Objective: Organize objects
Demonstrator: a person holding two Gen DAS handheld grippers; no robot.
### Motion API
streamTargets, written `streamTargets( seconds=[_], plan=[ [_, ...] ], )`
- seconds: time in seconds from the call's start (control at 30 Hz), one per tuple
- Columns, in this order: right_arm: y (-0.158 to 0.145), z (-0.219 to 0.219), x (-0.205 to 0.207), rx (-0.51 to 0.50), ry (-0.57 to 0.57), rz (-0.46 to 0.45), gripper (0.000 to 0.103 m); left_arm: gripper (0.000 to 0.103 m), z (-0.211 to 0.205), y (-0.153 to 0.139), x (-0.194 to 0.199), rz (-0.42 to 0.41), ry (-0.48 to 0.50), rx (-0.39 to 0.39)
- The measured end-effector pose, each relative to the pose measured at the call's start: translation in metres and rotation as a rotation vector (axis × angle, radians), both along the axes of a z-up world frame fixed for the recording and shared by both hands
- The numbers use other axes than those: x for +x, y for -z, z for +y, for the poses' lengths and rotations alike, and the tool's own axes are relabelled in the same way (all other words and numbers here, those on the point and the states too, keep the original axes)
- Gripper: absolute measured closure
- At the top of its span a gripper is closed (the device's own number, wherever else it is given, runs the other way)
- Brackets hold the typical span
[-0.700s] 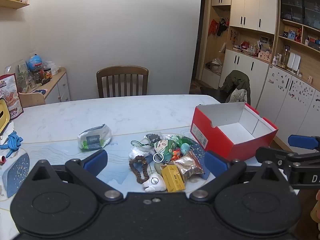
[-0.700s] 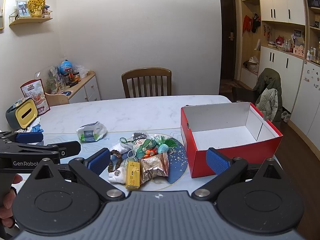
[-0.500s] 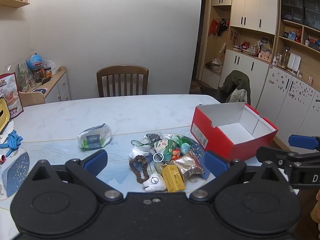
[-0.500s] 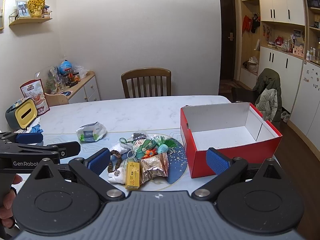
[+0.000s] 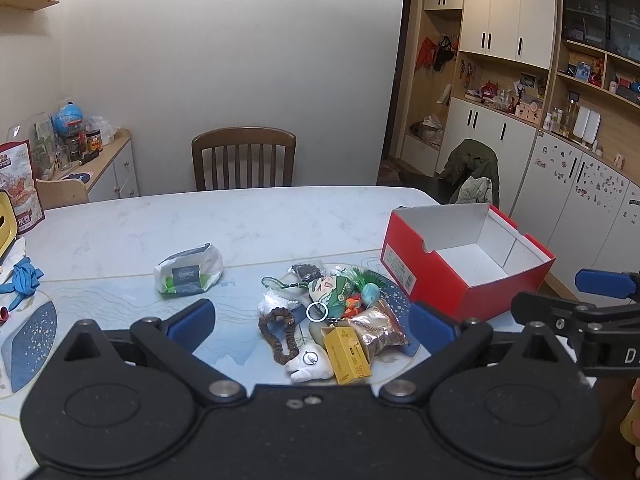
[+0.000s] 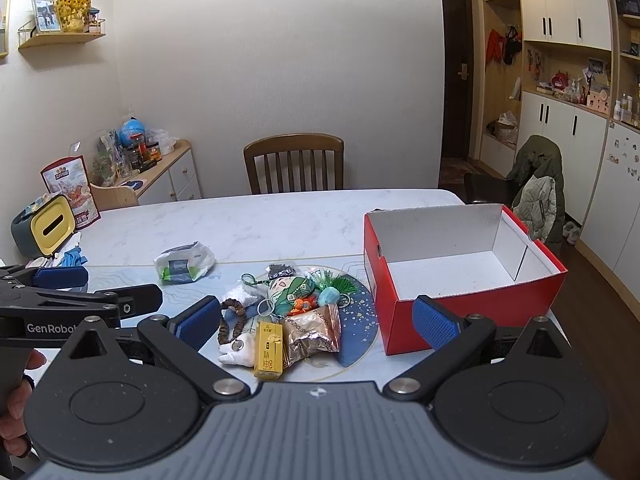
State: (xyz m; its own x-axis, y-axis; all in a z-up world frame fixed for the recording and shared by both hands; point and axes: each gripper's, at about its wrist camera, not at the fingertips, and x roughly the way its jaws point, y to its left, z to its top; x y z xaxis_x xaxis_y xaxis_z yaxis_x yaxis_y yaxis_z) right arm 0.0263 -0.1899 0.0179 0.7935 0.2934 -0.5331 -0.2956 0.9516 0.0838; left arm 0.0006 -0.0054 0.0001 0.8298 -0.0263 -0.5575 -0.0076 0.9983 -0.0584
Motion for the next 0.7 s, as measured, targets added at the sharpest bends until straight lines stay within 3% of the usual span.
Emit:
streamTargets(
  seconds=[0.7],
  plan=[
    [0.003,0.015,0.007,-0.013,-0.019,0.005,0.0,0.0,0.016,0.001,0.006,0.006,-0.011,-0.015]
  ],
)
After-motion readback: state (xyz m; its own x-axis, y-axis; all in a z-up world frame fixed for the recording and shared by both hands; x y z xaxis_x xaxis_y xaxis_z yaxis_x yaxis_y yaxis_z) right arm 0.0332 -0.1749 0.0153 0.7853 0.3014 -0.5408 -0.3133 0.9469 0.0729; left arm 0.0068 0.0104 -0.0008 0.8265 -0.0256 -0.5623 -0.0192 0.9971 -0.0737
